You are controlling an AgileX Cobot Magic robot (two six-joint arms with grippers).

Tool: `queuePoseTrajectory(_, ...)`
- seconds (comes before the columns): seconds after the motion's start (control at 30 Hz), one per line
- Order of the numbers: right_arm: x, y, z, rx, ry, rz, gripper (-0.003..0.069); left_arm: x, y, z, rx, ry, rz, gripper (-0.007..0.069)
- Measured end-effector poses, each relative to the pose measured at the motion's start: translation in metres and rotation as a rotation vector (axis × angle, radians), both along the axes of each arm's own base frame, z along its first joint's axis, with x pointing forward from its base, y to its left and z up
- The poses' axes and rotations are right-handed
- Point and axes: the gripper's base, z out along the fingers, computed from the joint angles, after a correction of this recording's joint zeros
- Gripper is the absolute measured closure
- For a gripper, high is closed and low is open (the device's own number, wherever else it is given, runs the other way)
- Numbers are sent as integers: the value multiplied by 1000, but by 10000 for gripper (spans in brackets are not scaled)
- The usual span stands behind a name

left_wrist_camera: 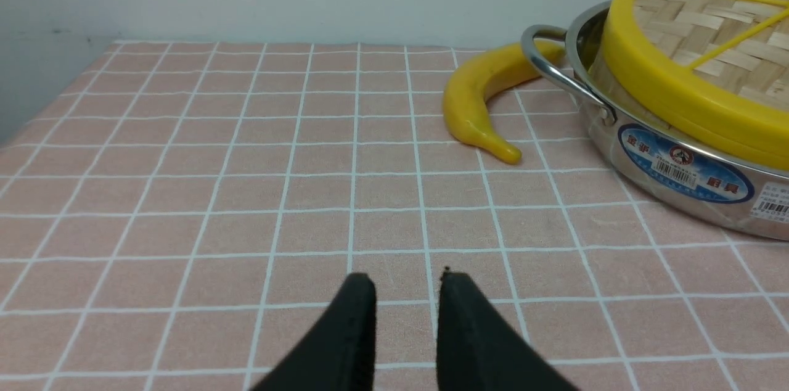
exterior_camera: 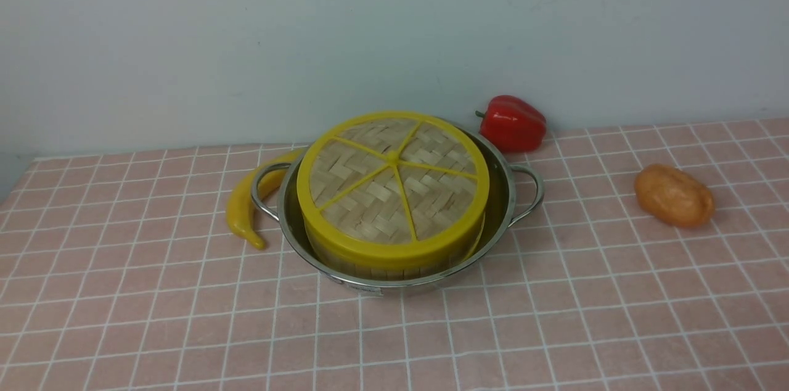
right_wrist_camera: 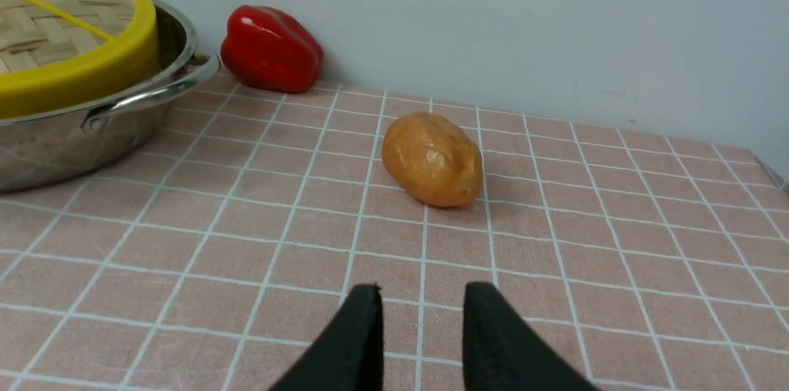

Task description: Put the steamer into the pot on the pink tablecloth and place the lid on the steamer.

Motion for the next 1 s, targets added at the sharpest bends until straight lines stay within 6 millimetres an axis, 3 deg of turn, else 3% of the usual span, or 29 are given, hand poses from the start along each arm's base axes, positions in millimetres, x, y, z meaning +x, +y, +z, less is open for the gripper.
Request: queuePoseTrajectory(1.0,0,0,0,21,1,-2,419,0,0,0,0,0,0,434)
